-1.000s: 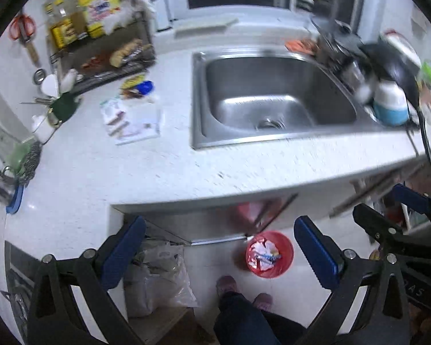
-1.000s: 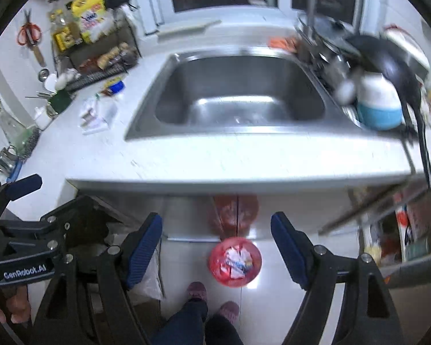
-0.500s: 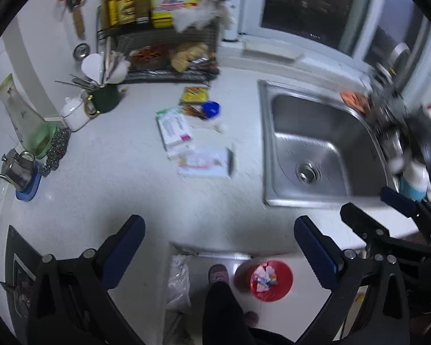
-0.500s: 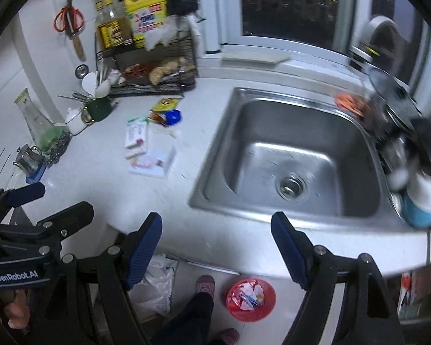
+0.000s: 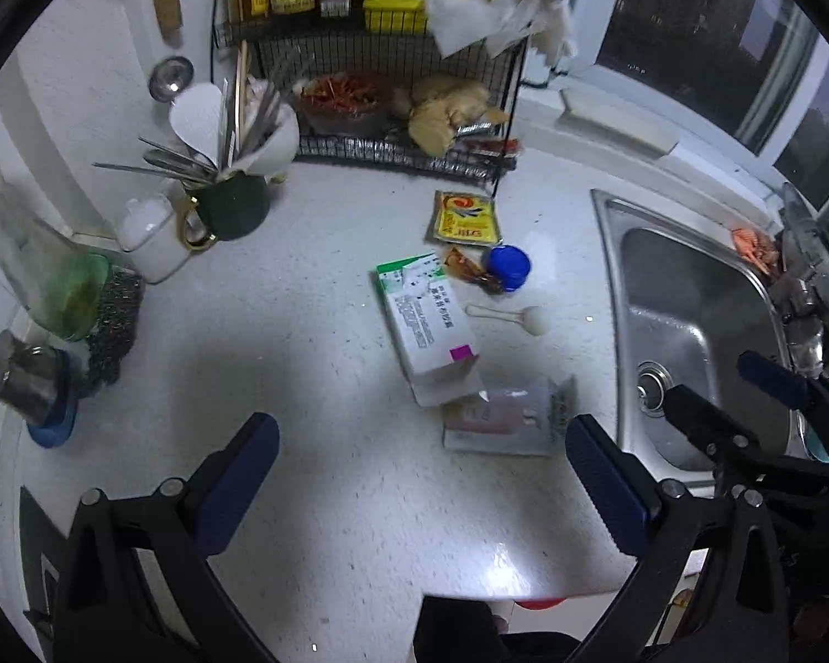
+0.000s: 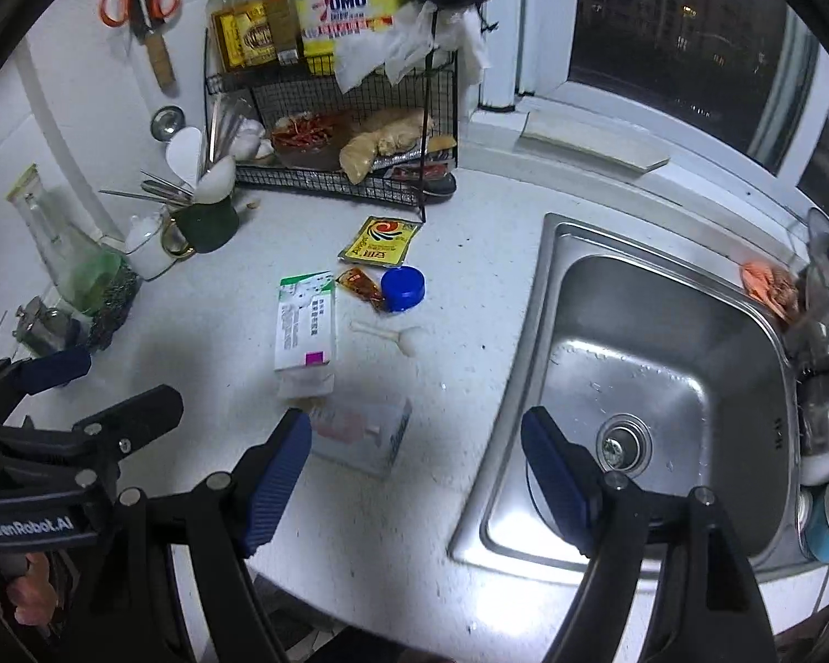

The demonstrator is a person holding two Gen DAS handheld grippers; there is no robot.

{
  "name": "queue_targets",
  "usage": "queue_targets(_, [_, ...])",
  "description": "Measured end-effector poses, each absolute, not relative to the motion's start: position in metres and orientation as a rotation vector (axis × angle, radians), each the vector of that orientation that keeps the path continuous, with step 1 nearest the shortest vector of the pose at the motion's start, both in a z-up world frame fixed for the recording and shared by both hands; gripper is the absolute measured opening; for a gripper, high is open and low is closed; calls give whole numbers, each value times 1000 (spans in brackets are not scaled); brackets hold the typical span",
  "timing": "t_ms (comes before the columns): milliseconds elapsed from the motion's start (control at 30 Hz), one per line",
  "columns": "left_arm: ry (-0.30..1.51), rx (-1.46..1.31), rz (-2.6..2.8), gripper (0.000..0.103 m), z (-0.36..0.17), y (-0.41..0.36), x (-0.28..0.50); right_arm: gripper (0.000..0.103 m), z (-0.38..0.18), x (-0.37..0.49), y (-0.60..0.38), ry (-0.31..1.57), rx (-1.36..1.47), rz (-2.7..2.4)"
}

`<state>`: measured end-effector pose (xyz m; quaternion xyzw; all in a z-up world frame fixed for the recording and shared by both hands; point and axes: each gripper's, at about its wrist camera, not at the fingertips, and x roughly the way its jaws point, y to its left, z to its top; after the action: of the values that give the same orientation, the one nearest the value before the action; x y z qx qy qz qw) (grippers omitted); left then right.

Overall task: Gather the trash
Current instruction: 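Grasp the green-and-white medicine box with the left tool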

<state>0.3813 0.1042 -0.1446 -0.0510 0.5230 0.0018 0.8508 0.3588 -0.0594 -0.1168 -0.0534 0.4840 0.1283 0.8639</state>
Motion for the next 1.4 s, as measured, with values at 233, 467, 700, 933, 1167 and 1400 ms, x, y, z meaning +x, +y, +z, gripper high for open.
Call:
queue_targets(233, [1204, -123, -10, 103, -186, 112, 435, 77, -141, 405, -54, 1101, -131, 237])
queue_targets(467, [1285, -151, -26, 103, -230, 111, 481, 77, -172, 444, -54, 1179, -159, 208])
queue_targets(700, [1356, -192, -22, 103, -276, 107, 510, 77, -203, 476, -57, 1237, -183, 191])
queue_targets(933, [1375, -153, 1, 100, -291, 102, 518, 77, -218, 484, -52, 1273, -174, 185])
queue_targets(1167, [1358, -164, -42, 63, -283, 105, 511, 77, -215, 480, -53, 1285, -163, 200])
queue_targets(1400, [1327, -204, -57, 63, -264, 116, 480, 77, -203, 465, -39, 1286, -165, 265])
